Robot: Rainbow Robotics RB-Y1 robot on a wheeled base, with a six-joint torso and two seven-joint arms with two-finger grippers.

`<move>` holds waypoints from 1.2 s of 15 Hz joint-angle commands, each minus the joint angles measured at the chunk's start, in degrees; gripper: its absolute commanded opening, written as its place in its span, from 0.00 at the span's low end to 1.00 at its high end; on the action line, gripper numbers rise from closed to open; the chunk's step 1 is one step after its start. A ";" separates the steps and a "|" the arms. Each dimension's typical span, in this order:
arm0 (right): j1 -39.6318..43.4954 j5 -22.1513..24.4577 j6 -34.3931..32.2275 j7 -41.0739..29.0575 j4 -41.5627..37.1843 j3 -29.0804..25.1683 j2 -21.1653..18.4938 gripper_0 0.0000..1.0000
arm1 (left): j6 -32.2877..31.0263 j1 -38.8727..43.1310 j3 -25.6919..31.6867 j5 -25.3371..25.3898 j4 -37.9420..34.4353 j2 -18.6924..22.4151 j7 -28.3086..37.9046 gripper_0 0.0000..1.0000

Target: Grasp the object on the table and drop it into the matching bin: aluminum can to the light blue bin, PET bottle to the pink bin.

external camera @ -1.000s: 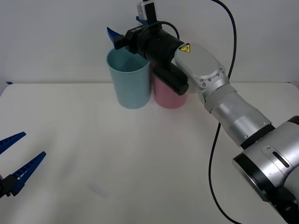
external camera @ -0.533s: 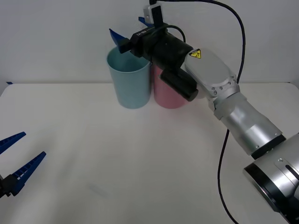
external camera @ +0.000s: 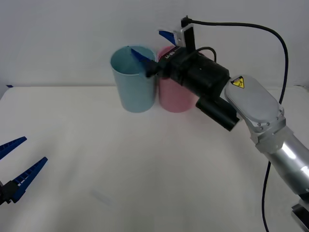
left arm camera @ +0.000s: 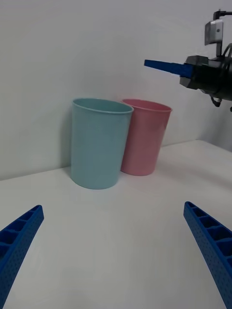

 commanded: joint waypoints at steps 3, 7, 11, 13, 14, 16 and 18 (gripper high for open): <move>10.90 -0.71 -0.89 0.60 -14.31 -1.23 -6.67 1.00 | 0.00 0.00 0.00 0.00 0.00 0.00 0.00 1.00; 20.30 -1.33 -6.51 1.83 -22.93 -5.98 -10.01 1.00 | 0.00 0.00 0.00 0.00 0.00 0.00 0.00 1.00; 30.06 -2.47 -10.82 4.12 -28.73 -11.43 -11.77 1.00 | 0.00 0.00 0.00 0.00 0.00 0.00 0.00 1.00; 34.01 -2.65 -16.01 5.17 -29.96 -15.65 -11.51 1.00 | 0.00 0.00 0.00 0.00 0.00 0.00 0.00 1.00; 36.12 -2.82 -18.29 5.79 -30.40 -17.67 -11.33 1.00 | 0.00 0.00 0.00 0.00 0.00 0.00 0.00 1.00; 39.73 -3.61 -22.33 7.37 -30.57 -21.27 -11.07 1.00 | 0.00 0.00 0.00 0.00 0.00 0.00 0.00 1.00; 43.51 -3.70 -26.55 11.67 -30.57 -25.84 -9.75 1.00 | 0.00 0.00 0.00 0.00 0.00 0.00 0.00 1.00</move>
